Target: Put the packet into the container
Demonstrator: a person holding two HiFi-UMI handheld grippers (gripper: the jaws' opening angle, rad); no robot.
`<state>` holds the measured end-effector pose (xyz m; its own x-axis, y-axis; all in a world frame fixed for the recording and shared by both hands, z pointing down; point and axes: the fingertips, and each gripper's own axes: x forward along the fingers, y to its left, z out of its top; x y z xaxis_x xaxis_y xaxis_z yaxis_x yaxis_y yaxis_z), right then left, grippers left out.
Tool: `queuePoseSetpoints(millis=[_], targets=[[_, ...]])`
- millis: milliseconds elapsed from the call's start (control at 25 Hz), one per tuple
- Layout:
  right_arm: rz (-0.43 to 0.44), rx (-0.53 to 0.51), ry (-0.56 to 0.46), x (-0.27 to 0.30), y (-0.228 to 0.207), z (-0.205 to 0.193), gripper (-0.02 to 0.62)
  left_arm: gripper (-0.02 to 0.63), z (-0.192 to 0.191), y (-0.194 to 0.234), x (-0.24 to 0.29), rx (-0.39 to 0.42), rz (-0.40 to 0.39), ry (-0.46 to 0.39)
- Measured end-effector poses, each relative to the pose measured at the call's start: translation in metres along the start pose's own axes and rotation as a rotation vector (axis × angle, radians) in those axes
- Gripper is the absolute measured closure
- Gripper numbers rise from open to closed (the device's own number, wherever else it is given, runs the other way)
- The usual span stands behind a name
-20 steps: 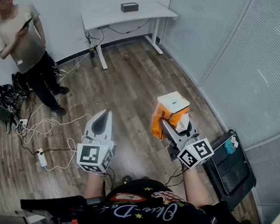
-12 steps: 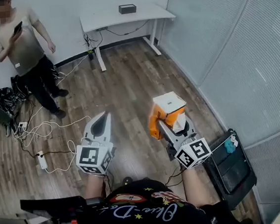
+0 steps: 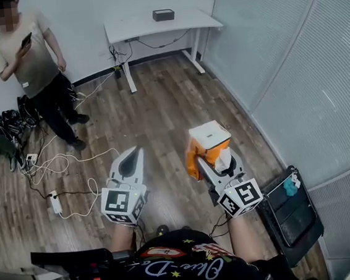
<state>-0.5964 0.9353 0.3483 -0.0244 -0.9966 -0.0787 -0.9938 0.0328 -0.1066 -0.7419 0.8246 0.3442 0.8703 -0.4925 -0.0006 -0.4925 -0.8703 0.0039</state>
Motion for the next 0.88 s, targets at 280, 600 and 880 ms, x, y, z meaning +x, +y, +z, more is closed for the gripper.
queuePoseSetpoints(millis=[280,600,880], targets=[[0.0,0.051,-0.027,-0.002,-0.007,0.014,0.308,0.597,0.008,-0.006,-0.003,-0.002,0.017,-0.004],[0.018,0.046,-0.023,-0.024,-0.036,0.017,0.308,0.597,-0.003,-0.026,0.01,-0.016,0.057,0.012],[0.027,0.075,-0.015,-0.025,-0.062,0.007,0.308,0.597,-0.009,-0.04,0.022,-0.002,0.075,0.02]])
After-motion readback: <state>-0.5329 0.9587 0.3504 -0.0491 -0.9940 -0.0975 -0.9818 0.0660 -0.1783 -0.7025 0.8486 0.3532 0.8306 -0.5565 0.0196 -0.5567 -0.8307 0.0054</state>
